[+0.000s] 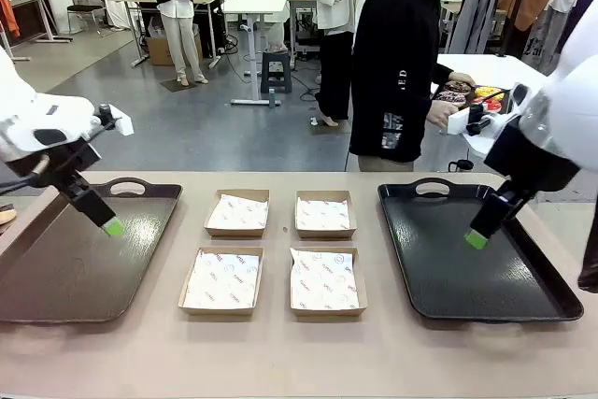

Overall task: Individually package the donuts and arrange them on the tray.
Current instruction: Pick up one Paper togo box.

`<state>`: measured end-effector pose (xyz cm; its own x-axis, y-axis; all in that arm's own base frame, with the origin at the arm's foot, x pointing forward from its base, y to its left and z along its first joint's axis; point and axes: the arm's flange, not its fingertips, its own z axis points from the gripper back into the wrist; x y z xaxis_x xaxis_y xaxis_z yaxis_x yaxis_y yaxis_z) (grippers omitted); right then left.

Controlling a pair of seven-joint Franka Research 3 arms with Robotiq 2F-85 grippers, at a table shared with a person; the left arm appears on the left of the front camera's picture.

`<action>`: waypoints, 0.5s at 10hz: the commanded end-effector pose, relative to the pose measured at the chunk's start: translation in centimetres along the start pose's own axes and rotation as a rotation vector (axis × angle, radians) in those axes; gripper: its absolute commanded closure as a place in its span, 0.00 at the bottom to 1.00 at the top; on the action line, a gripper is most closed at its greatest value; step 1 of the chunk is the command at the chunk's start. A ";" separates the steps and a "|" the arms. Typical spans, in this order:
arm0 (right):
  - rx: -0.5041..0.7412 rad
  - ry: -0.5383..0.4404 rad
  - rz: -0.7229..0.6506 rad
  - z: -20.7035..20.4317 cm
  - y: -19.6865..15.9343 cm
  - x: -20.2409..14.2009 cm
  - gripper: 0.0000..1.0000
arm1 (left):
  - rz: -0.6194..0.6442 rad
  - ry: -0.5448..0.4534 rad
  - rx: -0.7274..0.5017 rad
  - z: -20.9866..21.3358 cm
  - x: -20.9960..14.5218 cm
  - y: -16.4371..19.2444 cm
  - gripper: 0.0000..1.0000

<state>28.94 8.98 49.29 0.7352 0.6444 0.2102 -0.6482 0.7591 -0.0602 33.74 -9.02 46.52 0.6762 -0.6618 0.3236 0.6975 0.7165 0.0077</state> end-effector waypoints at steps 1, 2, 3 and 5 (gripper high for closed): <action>0.008 0.001 -0.009 -1.4 -0.6 0.8 0.00 | -0.008 0.008 -0.001 -1.6 0.6 0.1 0.00; 0.008 0.001 -0.009 -1.4 -0.6 0.8 0.00 | -0.008 0.008 -0.001 -1.6 0.6 0.1 0.00; 0.008 0.001 -0.009 -1.4 -0.6 0.8 0.00 | -0.008 0.008 -0.001 -1.6 0.6 0.1 0.00; 0.004 0.006 -0.002 -0.5 -0.2 0.2 0.00 | -0.004 0.018 0.001 -0.7 0.1 -0.1 0.00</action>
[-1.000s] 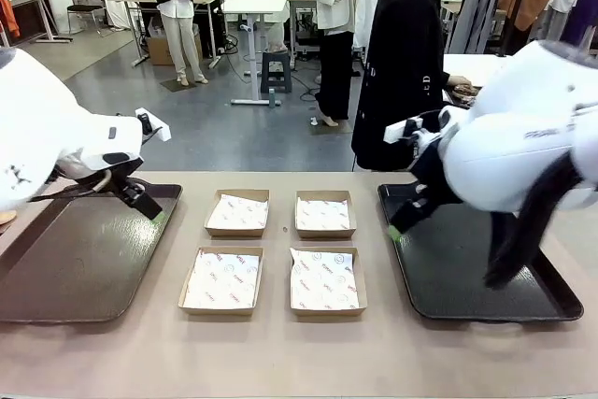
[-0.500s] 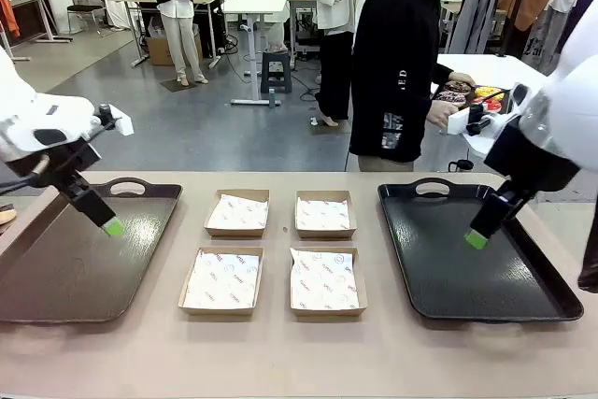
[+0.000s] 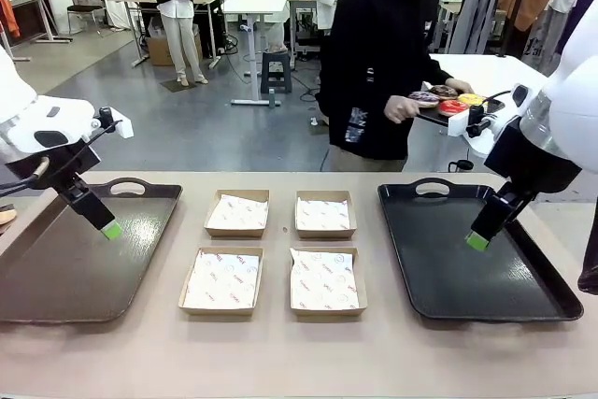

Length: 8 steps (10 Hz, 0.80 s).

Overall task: Individually package the donuts and arrange them on the tray.
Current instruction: Pick up one Paper togo box.

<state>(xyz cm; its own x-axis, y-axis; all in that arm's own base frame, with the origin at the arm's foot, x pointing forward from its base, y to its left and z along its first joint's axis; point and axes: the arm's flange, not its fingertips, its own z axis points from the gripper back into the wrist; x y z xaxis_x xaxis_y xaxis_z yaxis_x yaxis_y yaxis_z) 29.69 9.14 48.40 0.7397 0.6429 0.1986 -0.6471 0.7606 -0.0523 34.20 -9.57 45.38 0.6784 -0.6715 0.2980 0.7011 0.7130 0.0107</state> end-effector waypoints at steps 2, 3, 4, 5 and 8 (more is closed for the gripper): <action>0.543 -0.289 -0.113 0.9 -2.9 -3.7 0.00 | 0.247 -0.185 -0.478 2.6 -1.8 3.2 0.00; 0.752 -0.379 -0.219 1.0 -4.7 -5.6 0.00 | 0.320 -0.278 -0.652 3.9 -3.2 4.7 0.00; 0.920 -0.444 -0.273 0.9 -6.2 -7.4 0.00 | 0.400 -0.330 -0.777 4.6 -5.0 5.9 0.00; 1.073 -0.534 -0.339 0.6 -8.0 -9.2 0.00 | 0.485 -0.346 -0.843 4.7 -6.7 7.3 0.00; 1.278 -0.632 -0.452 -1.0 -12.3 -14.2 0.00 | 0.683 -0.392 -0.979 3.7 -11.3 11.1 0.00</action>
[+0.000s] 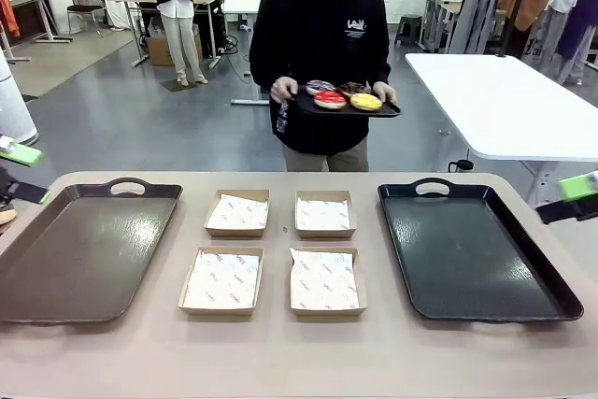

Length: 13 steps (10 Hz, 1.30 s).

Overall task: Individually package the donuts and arrange them on the tray.
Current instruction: Pick up one Paper togo box.

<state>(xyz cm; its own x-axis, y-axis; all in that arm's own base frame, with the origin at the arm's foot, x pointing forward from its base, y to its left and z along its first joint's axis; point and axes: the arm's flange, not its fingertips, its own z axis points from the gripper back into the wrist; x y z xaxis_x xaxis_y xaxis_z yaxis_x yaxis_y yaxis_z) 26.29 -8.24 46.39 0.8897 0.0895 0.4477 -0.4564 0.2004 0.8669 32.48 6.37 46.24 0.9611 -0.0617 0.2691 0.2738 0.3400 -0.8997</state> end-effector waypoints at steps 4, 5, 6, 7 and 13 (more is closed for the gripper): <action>0.163 -0.105 -0.182 4.4 -5.1 -1.5 0.00 | 0.140 -0.117 -0.149 4.5 -0.2 6.4 0.00; 0.136 -0.094 -0.193 4.6 -6.1 -1.8 0.00 | 0.162 -0.134 -0.147 5.0 -0.2 7.3 0.00; 0.095 -0.066 -0.247 4.4 -7.3 -1.8 0.00 | 0.185 -0.145 -0.139 5.3 -0.3 8.2 0.00; 0.065 -0.046 -0.282 4.1 -8.2 -1.9 0.00 | 0.199 -0.157 -0.128 5.5 -0.4 8.8 0.00; 0.013 -0.041 -0.313 3.6 -9.3 -1.6 0.00 | 0.232 -0.156 -0.092 5.8 -0.7 9.4 0.00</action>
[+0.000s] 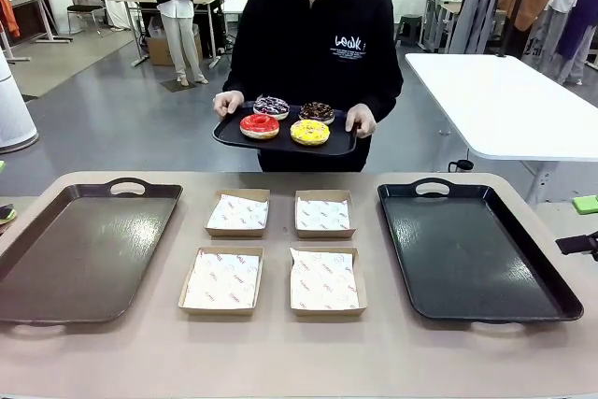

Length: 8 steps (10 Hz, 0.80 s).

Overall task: Individually package the donuts and arrange them on the tray.
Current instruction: Pick up one Paper togo box.

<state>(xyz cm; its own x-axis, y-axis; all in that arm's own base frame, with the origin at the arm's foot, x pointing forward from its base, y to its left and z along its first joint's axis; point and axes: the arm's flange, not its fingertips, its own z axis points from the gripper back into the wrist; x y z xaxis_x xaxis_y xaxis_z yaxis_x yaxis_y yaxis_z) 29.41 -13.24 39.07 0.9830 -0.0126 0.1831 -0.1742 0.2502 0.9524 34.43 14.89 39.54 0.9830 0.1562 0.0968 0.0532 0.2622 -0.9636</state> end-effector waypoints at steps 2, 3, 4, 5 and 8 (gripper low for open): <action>0.052 0.003 -0.016 0.3 -0.7 -0.5 0.00 | 0.001 0.002 -0.021 0.2 -0.2 0.0 0.00; 0.052 0.003 -0.016 0.3 -0.7 -0.5 0.00 | 0.001 0.002 -0.021 0.2 -0.2 0.0 0.00; 0.052 0.003 -0.016 0.3 -0.7 -0.5 0.00 | 0.001 0.002 -0.021 0.2 -0.2 0.0 0.00; 0.052 0.003 -0.016 0.3 -0.7 -0.5 0.00 | 0.001 0.002 -0.021 0.2 -0.2 0.0 0.00; 0.052 0.003 -0.016 0.3 -0.7 -0.5 0.00 | 0.001 0.002 -0.021 0.2 -0.2 0.0 0.00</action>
<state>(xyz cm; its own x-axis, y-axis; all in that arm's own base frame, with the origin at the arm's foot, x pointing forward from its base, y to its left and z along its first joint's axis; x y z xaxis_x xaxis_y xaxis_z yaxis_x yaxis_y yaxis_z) 29.12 -13.43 38.34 0.9875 -0.0127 0.1569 -0.1506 0.2147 0.9650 34.32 14.87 39.55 0.9838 0.1527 0.0937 0.0525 0.2544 -0.9657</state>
